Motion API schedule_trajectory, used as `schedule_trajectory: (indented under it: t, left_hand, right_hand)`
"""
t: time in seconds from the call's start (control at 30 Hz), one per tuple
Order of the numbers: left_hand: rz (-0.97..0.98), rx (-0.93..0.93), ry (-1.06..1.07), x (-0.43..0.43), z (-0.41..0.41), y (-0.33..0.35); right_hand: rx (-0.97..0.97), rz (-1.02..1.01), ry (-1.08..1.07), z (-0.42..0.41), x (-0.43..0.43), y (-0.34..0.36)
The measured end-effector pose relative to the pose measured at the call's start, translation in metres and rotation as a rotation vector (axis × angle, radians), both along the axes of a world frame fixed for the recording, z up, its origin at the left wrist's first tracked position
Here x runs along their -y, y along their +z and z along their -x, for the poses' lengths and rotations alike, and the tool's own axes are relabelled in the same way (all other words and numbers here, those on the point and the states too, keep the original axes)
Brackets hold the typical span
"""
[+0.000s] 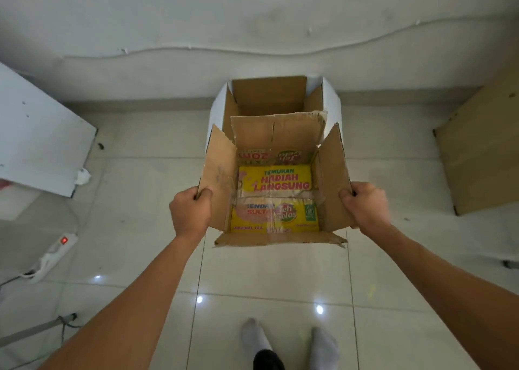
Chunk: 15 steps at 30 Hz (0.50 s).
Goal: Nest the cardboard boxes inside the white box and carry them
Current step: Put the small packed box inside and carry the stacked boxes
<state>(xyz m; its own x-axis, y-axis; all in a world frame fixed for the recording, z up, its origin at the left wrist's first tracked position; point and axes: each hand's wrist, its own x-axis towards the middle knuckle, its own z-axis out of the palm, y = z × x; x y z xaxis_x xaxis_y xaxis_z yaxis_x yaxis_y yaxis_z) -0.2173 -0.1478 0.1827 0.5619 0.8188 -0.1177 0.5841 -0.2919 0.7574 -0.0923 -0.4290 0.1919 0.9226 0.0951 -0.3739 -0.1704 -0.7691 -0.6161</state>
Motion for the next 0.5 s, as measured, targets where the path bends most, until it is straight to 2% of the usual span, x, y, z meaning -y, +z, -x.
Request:
schedule_trajectory:
  t: [0.23, 0.5]
  left_hand:
    - [-0.094, 0.077, -0.050, -0.049, -0.101, 0.035]
    - [-0.058, 0.094, -0.112, -0.120, -0.221, -0.013]
  right_hand:
    - [0.095, -0.071, -0.016, -0.100, -0.045, 0.035]
    - [0.144, -0.059, -0.057, -0.211, -0.119, -0.004]
